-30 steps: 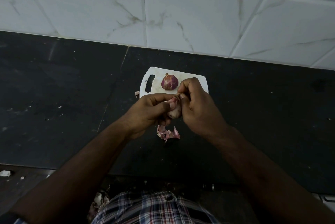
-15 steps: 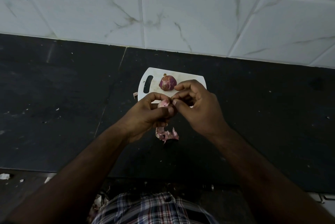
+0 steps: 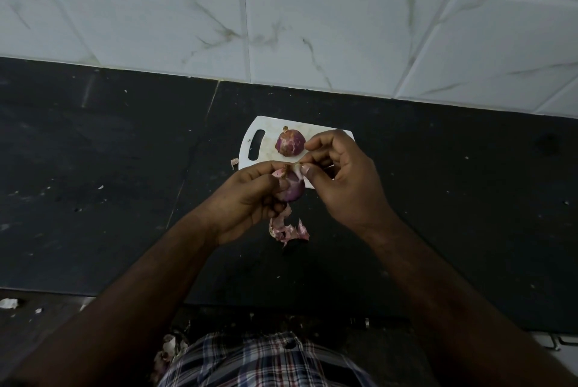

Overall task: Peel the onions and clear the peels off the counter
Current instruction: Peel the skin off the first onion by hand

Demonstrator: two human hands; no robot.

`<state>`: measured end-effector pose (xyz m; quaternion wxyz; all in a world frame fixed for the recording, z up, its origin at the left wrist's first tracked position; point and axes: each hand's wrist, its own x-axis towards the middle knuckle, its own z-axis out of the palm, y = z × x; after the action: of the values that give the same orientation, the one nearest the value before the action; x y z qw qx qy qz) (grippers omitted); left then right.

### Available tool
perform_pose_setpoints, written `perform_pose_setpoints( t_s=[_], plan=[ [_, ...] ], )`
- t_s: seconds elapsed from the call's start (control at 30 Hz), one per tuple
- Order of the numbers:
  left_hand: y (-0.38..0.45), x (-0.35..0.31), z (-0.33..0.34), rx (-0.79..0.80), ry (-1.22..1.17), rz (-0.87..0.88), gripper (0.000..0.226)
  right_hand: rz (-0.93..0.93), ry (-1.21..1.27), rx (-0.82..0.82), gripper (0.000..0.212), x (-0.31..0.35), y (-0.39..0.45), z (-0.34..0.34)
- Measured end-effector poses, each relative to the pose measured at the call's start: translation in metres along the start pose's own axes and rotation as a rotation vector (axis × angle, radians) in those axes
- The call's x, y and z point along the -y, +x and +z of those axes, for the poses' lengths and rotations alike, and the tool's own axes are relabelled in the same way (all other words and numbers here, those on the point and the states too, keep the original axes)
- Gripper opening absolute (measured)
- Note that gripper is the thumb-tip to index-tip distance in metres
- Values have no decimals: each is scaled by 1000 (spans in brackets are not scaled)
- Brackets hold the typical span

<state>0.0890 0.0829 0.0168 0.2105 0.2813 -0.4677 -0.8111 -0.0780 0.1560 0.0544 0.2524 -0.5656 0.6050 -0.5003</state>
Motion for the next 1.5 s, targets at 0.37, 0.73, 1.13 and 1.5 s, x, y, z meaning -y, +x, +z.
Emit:
perform_pose_setpoints(
  t_s=[0.37,0.73,1.13,1.5],
  plan=[
    [-4,4,1,-53,-83,18,25,99,11,62,35,-7,-7,2],
    [-5,9,-1,-35,-80,-11,42,83,-75,-47,29,-4,-11,16],
    [-9,5,2,-98,-3,29,32,233,16,-23,31,-5,-4,13],
    [-13,7,-6,-98,7,52,41,282,15,-25,27,-10,-5,15]
  ],
)
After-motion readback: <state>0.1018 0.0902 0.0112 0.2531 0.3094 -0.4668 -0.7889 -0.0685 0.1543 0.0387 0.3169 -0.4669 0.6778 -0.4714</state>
